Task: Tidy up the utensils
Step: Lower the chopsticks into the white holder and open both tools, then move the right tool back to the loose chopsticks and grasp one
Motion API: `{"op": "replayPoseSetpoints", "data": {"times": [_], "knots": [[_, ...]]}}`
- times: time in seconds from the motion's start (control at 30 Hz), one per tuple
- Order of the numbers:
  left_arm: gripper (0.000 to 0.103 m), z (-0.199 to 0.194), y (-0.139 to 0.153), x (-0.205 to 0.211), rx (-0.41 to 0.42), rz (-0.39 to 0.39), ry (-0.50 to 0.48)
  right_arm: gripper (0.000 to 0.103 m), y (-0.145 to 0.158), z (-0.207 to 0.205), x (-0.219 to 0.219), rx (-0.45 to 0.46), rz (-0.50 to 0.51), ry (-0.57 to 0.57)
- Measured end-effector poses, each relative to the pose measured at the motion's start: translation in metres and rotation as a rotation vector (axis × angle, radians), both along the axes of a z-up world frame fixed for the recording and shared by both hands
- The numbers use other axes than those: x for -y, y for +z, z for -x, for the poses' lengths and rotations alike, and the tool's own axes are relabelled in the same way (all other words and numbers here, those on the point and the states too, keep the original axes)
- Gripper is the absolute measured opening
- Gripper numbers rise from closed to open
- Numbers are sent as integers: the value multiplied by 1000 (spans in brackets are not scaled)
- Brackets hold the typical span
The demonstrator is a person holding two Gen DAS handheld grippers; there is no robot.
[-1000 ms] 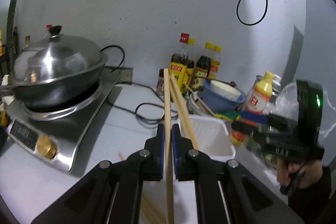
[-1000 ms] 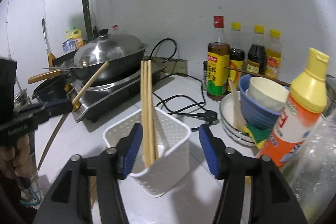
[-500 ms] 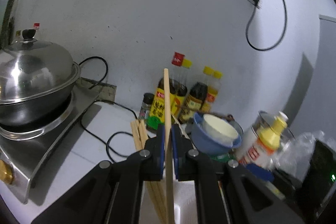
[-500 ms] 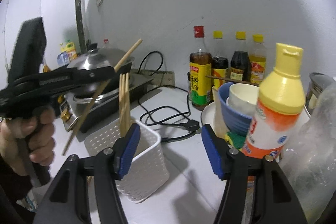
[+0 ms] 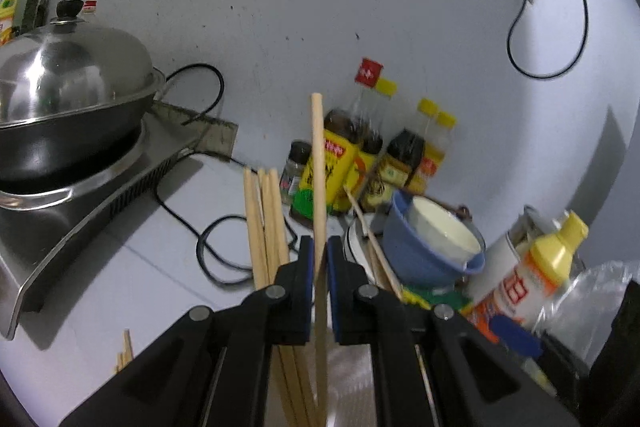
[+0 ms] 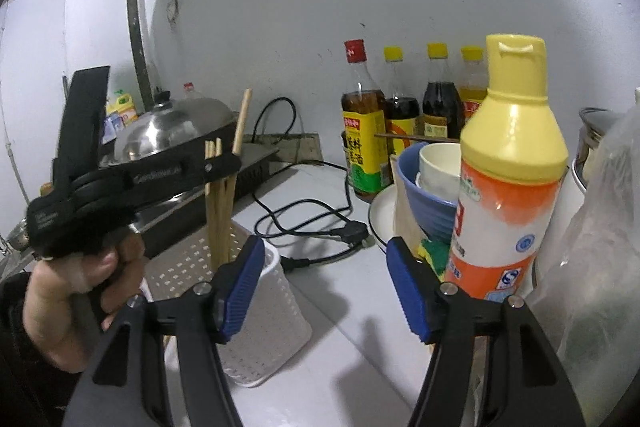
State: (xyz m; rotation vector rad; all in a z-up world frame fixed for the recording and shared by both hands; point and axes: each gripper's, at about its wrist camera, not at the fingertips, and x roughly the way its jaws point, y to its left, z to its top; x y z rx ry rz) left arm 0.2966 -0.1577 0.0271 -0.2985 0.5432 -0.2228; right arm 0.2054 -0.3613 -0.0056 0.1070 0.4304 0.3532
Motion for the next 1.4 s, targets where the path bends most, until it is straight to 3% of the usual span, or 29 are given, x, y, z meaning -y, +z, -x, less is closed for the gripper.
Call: {"op": "replayPoseSetpoints", "data": {"times": [0.13,0.17,0.23,0.27,0.3,0.73,0.9,1.1,1.17,1.33,1.4], "knots": [[6,19,4,-4,0,-35,-24,61,0,2,0,4,8,-11],[11,24,7,-5,4,-45,-34,61,1,2,-1,7,8,-11],[34,32,12,-9,14,-53,-52,61,2,3,-2,11,9,-13],[53,36,14,-11,19,-49,-63,61,3,4,-3,11,10,-14],[59,41,16,-14,21,-41,-72,61,5,5,-4,12,13,-15],[59,105,24,-88,38,-40,-52,61,32,40,-46,28,65,-11],[59,128,16,-119,36,-85,-30,61,33,53,-77,13,98,31],[59,141,-2,-158,1,-78,8,60,22,65,-119,-19,165,107],[59,143,-8,-170,-10,-74,18,44,18,70,-131,-28,185,132],[59,147,-25,-190,-39,-74,32,28,-2,67,-163,-92,234,178],[59,149,-30,-196,-45,-77,38,27,-12,63,-172,-121,251,187]]}}
